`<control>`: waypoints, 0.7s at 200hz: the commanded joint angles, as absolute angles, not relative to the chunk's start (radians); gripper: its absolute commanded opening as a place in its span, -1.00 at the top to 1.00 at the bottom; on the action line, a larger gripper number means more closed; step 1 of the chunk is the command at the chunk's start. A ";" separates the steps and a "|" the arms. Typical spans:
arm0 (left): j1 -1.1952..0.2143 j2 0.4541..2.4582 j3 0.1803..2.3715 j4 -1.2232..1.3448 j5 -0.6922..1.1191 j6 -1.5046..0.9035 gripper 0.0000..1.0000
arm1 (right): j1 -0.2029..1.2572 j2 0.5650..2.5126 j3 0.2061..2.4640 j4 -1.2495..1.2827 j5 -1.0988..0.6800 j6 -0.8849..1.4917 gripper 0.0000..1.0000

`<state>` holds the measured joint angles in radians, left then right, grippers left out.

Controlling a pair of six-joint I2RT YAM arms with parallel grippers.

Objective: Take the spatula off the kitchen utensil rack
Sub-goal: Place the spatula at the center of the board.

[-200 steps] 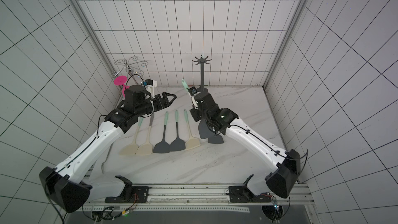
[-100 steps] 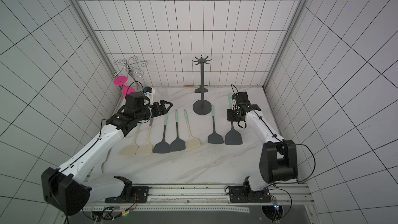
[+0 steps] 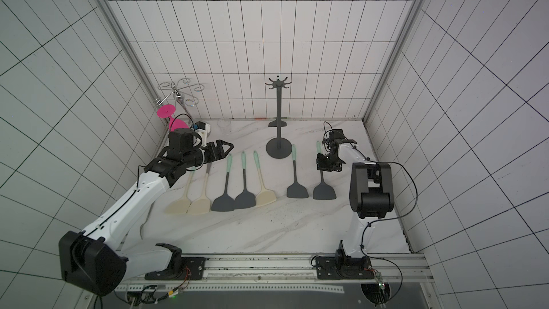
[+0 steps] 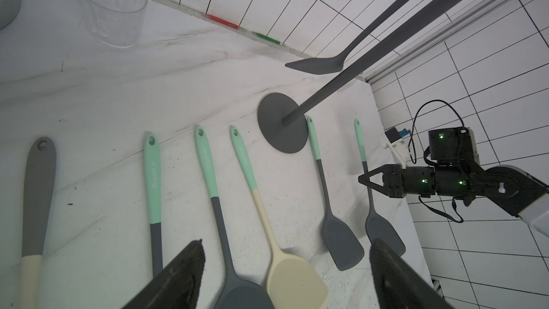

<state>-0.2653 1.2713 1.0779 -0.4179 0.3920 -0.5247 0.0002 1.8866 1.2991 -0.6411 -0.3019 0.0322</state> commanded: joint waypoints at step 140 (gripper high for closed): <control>-0.236 1.324 1.060 -0.380 0.467 -0.546 -0.66 | 0.011 2.016 1.349 -0.612 -0.423 0.058 0.61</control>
<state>-0.2401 1.3209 1.0653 -0.4007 0.4576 -0.5476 0.0025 1.9926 1.3357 -0.5896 -0.4213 0.0418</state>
